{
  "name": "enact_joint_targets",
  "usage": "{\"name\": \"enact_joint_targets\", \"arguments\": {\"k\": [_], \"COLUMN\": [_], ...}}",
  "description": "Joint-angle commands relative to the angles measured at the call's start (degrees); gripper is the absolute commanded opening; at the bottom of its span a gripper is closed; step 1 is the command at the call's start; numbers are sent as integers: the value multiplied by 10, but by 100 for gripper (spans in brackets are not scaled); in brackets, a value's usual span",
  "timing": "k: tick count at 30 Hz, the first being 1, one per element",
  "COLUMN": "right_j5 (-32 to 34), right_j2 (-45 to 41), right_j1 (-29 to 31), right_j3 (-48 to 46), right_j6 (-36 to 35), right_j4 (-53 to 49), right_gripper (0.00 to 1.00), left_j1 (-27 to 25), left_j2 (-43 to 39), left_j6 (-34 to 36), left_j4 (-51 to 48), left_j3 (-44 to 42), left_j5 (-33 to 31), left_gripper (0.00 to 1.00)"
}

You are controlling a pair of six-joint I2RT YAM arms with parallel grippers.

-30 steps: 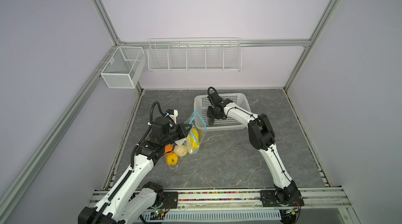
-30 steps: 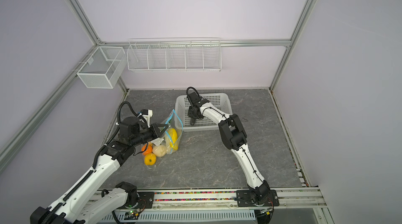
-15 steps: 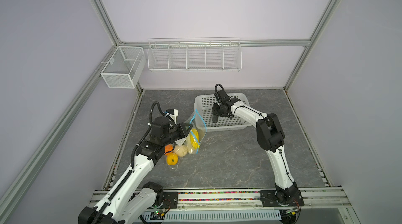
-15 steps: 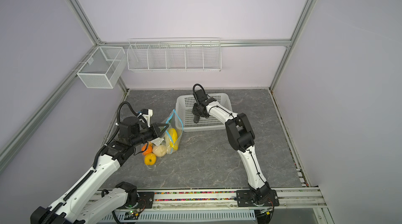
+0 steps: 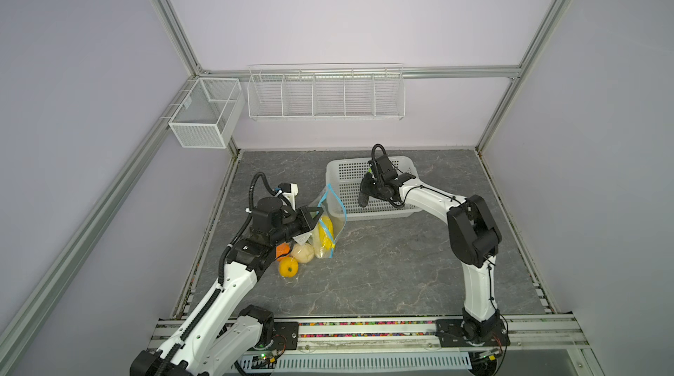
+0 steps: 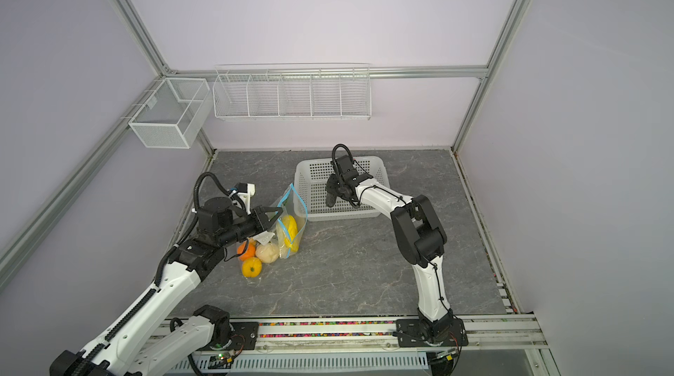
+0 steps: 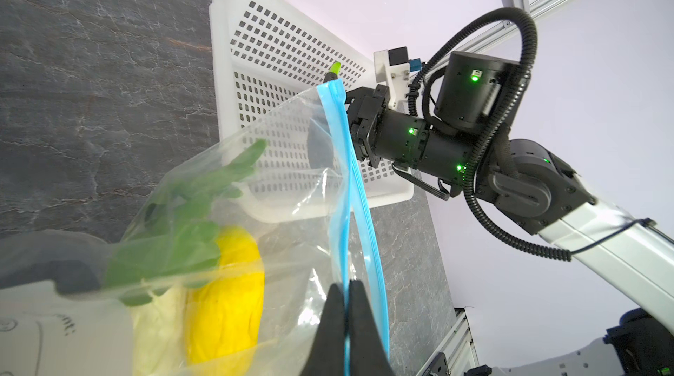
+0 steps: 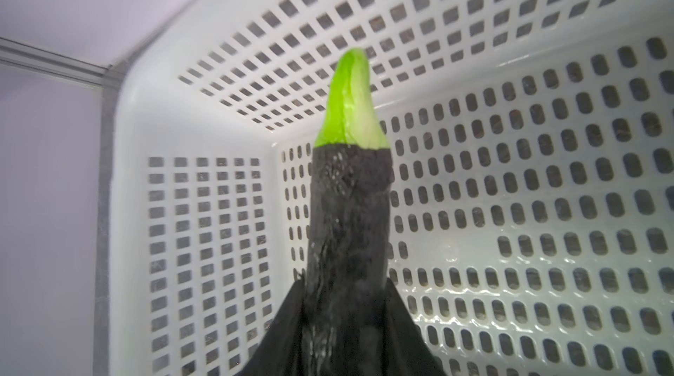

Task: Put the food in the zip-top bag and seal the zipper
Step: 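Lift the eggplant with the right gripper and carry it to the bag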

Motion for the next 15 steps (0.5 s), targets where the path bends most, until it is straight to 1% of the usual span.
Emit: {"name": "enact_joint_targets", "arguments": {"k": [1,3,6,8,12,15], "right_j5": [23,26,47,52,47,15], "right_j2": [-45,-68,-112,-136,-187,-223], "right_j1": [-2,0,8,11,23,35], "right_j3": [-34,-61,-126,-152,-189,-222], "right_j6": [21,23,21,21,-6,-24], "right_j4": [81,117,192,218,256,316], "right_gripper": [30,31,30,31,34,37], "left_j1": [2,2,2,1,2,2], "left_j2": [-13,-13,-13,-15,-17,-17], "left_j6": [-1,-3,-6,-6,-8,-13], "left_j4": [2,5,10,11,11,14], "left_j3": [-6,-7,-6,-5,-2,2], "left_j5": [2,1,4,4,4,8], "left_gripper": [0,0,0,0,0,0]}}
